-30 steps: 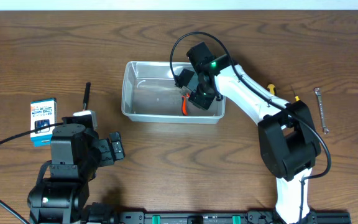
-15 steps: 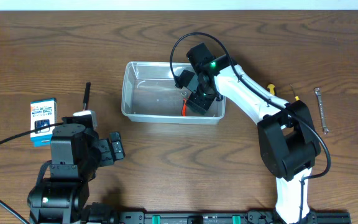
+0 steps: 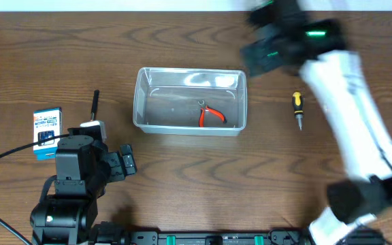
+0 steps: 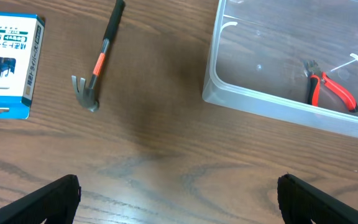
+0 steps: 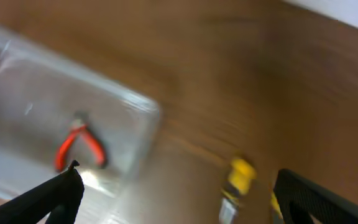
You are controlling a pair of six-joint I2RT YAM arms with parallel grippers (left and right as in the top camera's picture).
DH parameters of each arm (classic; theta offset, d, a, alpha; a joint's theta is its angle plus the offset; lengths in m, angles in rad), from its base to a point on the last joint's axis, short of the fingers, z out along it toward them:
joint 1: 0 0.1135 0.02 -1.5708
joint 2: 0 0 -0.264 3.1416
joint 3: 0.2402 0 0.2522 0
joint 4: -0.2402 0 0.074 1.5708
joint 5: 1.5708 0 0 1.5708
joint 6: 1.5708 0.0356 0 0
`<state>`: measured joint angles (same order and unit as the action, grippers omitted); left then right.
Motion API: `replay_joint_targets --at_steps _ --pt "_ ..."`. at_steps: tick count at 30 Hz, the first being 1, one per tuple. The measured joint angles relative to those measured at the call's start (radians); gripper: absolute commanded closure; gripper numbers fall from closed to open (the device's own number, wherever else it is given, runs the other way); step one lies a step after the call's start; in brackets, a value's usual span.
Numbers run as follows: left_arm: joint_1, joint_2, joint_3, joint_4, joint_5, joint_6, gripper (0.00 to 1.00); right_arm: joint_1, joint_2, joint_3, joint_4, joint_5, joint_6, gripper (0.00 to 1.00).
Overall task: Pack container
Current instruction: 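Move the right gripper to the yellow-black screwdriver and lower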
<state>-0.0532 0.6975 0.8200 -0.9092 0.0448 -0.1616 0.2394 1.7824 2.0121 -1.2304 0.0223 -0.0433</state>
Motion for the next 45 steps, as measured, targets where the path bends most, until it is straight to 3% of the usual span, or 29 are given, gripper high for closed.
replay_joint_targets --at_steps 5,9,17,25,45 --pt "0.000 0.000 0.000 0.000 0.000 0.000 0.02 -0.235 -0.092 0.010 -0.156 0.039 0.066 0.01" --pt "0.000 0.000 0.000 0.000 0.000 0.000 0.02 -0.290 -0.074 -0.099 -0.139 0.045 0.060 0.01" --pt "0.000 0.000 0.000 0.000 0.000 0.000 0.02 -0.295 -0.042 -0.499 0.174 0.040 0.031 0.01" --pt "0.000 0.000 0.000 0.000 0.000 0.000 0.02 -0.295 -0.038 -0.737 0.425 0.013 -0.024 0.01" --pt "0.000 0.000 0.000 0.000 0.000 0.000 0.02 -0.295 0.180 -0.779 0.568 -0.034 -0.070 0.01"
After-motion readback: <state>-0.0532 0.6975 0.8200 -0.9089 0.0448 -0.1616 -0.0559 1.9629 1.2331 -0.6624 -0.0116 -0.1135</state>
